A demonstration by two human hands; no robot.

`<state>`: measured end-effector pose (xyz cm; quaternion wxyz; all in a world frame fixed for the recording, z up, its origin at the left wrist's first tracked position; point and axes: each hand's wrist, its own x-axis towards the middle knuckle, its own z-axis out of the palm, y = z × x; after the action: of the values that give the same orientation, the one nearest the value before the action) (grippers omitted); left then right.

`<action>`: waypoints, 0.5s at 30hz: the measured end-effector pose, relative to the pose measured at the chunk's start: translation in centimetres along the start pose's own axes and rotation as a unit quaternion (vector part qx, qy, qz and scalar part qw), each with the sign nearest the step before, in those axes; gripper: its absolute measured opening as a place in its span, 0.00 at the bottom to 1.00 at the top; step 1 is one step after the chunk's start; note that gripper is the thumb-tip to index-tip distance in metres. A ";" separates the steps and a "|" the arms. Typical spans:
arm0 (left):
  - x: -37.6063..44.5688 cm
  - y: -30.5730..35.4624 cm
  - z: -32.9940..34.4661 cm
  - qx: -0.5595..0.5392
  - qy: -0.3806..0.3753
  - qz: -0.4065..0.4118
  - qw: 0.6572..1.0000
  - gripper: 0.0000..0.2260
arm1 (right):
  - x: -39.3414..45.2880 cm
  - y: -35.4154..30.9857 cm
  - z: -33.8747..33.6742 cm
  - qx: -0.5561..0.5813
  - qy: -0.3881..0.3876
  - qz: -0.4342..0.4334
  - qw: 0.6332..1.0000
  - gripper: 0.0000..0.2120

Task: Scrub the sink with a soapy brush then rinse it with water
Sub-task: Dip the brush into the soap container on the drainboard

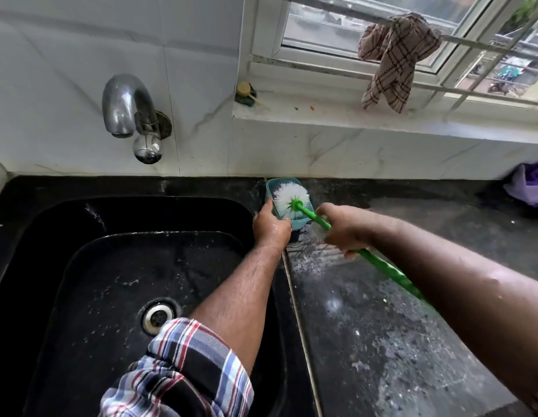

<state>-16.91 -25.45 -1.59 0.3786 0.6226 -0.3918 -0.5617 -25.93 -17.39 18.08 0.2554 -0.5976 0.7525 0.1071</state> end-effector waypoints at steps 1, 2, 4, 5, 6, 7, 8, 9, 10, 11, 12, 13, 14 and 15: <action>0.0 0.0 -0.1 -0.001 0.001 0.000 1.000 0.42 | -0.8 0.2 0.1 -0.084 0.021 -0.016 0.996 0.21; -0.1 0.0 -0.2 0.001 0.004 0.002 1.000 0.42 | -1.6 0.5 0.5 -0.159 0.044 -0.035 0.986 0.23; -0.4 0.2 -0.4 0.006 0.007 0.008 1.000 0.39 | -2.5 0.7 1.6 -0.217 0.060 -0.055 0.973 0.25; -0.5 0.2 -0.3 0.008 0.005 0.012 1.000 0.36 | -2.5 0.6 2.0 -0.222 0.050 -0.053 0.972 0.25; -0.6 0.3 -0.2 0.010 0.001 0.017 1.000 0.33 | -2.3 0.1 2.2 -0.229 0.037 -0.046 0.972 0.24; -0.7 0.2 -0.1 0.012 -0.001 0.022 1.000 0.31 | -2.0 -0.4 2.3 -0.225 0.028 -0.033 0.973 0.22; -0.9 0.4 -0.1 0.014 -0.002 0.025 1.000 0.30 | -1.5 -1.1 2.2 -0.227 0.013 -0.020 0.974 0.20; -1.1 0.5 -0.2 0.018 -0.002 0.024 1.000 0.30 | -0.9 -1.6 2.2 -0.193 0.002 -0.001 0.981 0.18; -1.1 0.6 -0.2 0.024 -0.001 0.024 0.999 0.29 | -0.3 -2.2 2.3 -0.142 -0.008 0.022 0.990 0.16; -1.2 0.9 -0.3 0.031 0.003 0.025 0.999 0.29 | 0.3 -2.5 2.6 -0.076 -0.013 0.041 0.996 0.14; -1.5 1.3 -0.5 0.038 0.007 0.025 0.999 0.28 | 0.9 -2.8 2.9 -0.020 -0.014 0.051 0.998 0.12; -1.7 1.5 -0.6 0.046 0.009 0.029 0.998 0.28 | 1.3 -3.0 3.2 0.036 -0.006 0.058 0.998 0.11; -1.9 1.6 -0.7 0.056 0.009 0.033 0.998 0.27 | 1.8 -3.0 3.6 0.089 0.001 0.062 0.994 0.11; -2.0 1.8 -0.8 0.060 0.011 0.034 0.998 0.26 | 2.1 -2.8 4.0 0.151 0.006 0.061 0.987 0.11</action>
<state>-16.32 -24.35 0.94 0.3636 0.6366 -0.4421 -0.5168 -22.55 -18.04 14.00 0.3313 -0.5058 0.7965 0.0042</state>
